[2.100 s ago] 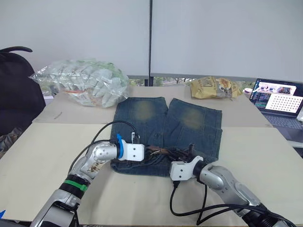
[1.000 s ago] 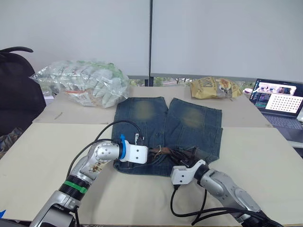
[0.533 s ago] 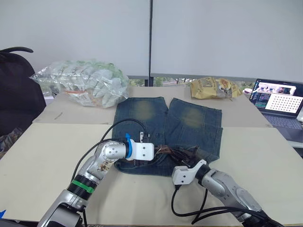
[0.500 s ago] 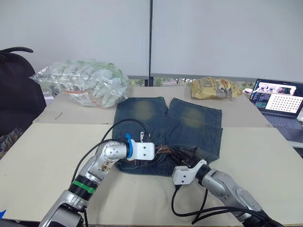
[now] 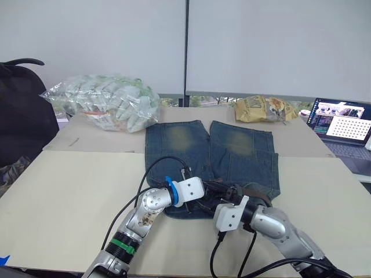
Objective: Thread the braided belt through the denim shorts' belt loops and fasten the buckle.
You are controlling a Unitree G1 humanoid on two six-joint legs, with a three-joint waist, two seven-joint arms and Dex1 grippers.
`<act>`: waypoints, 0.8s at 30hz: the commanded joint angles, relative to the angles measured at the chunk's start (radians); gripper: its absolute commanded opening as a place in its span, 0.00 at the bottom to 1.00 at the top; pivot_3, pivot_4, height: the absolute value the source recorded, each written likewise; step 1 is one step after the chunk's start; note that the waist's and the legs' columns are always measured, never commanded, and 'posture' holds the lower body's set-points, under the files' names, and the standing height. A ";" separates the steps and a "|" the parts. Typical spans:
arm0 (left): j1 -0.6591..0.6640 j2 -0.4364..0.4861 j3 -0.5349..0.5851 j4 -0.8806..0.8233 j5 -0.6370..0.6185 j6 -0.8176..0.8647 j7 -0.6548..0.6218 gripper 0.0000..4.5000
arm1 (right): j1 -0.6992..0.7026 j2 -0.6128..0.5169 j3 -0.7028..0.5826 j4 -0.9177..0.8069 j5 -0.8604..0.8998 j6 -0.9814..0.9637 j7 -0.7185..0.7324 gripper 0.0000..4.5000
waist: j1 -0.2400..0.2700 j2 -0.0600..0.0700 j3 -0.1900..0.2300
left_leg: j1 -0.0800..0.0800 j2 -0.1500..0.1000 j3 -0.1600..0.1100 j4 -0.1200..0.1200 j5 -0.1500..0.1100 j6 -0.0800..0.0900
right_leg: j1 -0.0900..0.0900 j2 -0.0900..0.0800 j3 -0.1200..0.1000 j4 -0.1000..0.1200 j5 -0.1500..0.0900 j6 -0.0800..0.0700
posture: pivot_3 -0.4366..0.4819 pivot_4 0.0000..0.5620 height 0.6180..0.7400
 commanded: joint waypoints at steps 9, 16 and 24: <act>-0.012 0.017 -0.014 0.060 0.003 -0.119 0.060 0.00 | 0.106 -0.111 -0.329 -0.215 0.605 0.619 0.240 1.00 | -0.001 0.000 0.000 | 0.004 0.000 0.000 0.000 0.000 0.000 | 0.003 0.000 0.000 0.000 -0.001 0.001 | 0.48 0.27 1.00; -0.024 0.028 -0.034 0.088 0.040 -0.167 0.085 0.00 | -0.053 0.019 -0.494 -0.213 1.104 1.242 -0.014 1.00 | -0.004 0.000 0.000 | 0.004 0.000 0.000 0.000 0.000 0.000 | 0.003 0.000 0.000 0.001 -0.001 0.001 | 0.48 0.27 1.00; -0.034 0.028 -0.044 0.109 0.065 -0.190 0.115 0.00 | -0.180 0.203 -0.593 -0.077 1.369 1.588 -0.347 1.00 | -0.003 0.000 0.000 | 0.001 0.000 0.000 0.000 0.000 0.000 | 0.001 0.000 0.000 0.000 -0.001 0.001 | 0.48 0.27 1.00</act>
